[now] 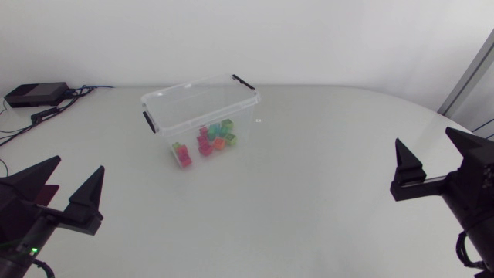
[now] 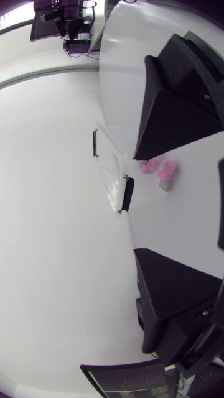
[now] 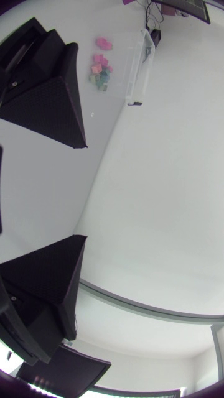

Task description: Pick up the duplo bricks and place them in the container

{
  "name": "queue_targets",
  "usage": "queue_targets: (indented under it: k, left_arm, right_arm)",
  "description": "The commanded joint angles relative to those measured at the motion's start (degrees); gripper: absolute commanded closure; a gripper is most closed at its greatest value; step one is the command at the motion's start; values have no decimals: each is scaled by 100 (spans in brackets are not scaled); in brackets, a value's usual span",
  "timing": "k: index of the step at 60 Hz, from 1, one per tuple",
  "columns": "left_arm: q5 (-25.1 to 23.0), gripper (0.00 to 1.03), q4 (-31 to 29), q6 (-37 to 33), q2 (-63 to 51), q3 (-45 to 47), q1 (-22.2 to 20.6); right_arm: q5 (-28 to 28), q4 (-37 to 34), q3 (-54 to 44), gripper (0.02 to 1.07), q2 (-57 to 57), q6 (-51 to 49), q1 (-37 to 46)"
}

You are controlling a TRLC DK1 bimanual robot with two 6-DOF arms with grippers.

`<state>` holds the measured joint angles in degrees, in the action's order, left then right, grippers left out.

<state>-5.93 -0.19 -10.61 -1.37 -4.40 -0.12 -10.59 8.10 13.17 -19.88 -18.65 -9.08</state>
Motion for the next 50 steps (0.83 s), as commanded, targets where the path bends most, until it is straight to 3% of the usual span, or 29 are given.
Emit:
queue_targets:
  k: [1, 34, 50]
  left_arm:
    - [86, 5, 3, 244, 56, 157, 12]
    - [593, 5, 19, 1061, 137, 440, 12]
    - [593, 5, 19, 1061, 137, 440, 12]
  right_arm:
    - [114, -121, -281, 6, 268, 370, 134]
    - [1059, -810, -1317, 6, 1988, 1865, 908]
    - [1059, -810, -1317, 6, 1988, 1865, 908]
